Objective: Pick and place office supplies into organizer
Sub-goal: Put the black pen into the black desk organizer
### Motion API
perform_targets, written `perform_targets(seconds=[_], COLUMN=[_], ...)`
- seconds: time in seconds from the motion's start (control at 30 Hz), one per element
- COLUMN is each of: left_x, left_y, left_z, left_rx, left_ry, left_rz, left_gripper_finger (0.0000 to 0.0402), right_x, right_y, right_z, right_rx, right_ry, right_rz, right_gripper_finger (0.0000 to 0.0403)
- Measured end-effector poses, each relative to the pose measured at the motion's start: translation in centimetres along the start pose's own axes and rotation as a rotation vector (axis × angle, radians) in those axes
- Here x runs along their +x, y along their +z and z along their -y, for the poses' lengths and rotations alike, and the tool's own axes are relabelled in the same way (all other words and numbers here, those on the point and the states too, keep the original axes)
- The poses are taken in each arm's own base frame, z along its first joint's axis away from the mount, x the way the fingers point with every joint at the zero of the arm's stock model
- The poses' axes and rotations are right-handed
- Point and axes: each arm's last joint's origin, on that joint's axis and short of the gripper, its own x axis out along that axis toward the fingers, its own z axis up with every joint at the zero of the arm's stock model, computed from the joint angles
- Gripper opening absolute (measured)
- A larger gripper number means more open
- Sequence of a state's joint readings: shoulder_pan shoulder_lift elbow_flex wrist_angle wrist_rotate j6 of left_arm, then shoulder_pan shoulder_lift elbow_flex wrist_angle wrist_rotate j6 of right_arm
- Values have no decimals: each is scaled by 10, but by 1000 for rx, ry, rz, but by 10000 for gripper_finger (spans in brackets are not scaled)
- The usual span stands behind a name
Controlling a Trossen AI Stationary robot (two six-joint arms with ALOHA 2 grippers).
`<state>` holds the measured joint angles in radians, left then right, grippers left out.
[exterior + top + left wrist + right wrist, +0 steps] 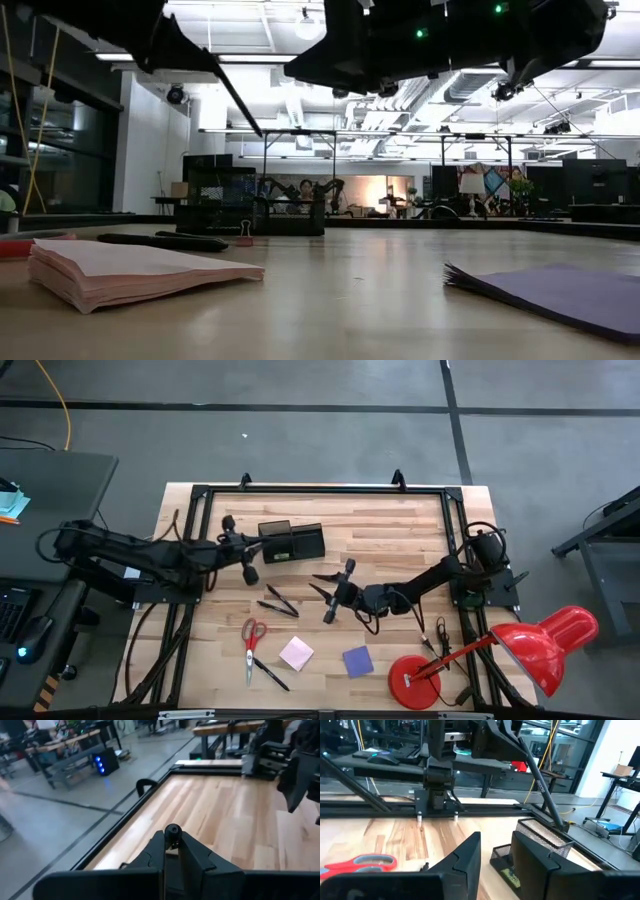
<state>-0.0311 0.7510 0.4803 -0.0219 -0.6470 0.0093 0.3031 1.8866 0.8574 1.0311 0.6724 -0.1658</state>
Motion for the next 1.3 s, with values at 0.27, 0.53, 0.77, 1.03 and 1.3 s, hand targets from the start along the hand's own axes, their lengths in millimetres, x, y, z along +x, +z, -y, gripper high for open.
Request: perform_targets(seconds=[0.27, 0.53, 0.77, 1.03, 1.3], left_x=[-11, 6, 31, 58, 81], left_y=[30, 33, 21, 9, -6], left_z=[-16, -43, -68, -82, -83], left_rx=[-2, -48, -111, -149, -150], left_ry=[65, 107, 91, -9, -54], left_rz=[-98, -223, -329, -391, -464], left_gripper_finger=[14, 14, 14, 14, 14], right_x=[1, 1, 1, 1, 1], right_y=[3, 4, 4, 4, 4], right_z=[2, 3, 3, 3, 3], right_rx=[-3, -12, -10, -2, 13], right_ry=[-8, -12, -12, -11, -11], right_rz=[29, 39, 39, 39, 38], right_gripper_finger=[103, 103, 103, 103, 103])
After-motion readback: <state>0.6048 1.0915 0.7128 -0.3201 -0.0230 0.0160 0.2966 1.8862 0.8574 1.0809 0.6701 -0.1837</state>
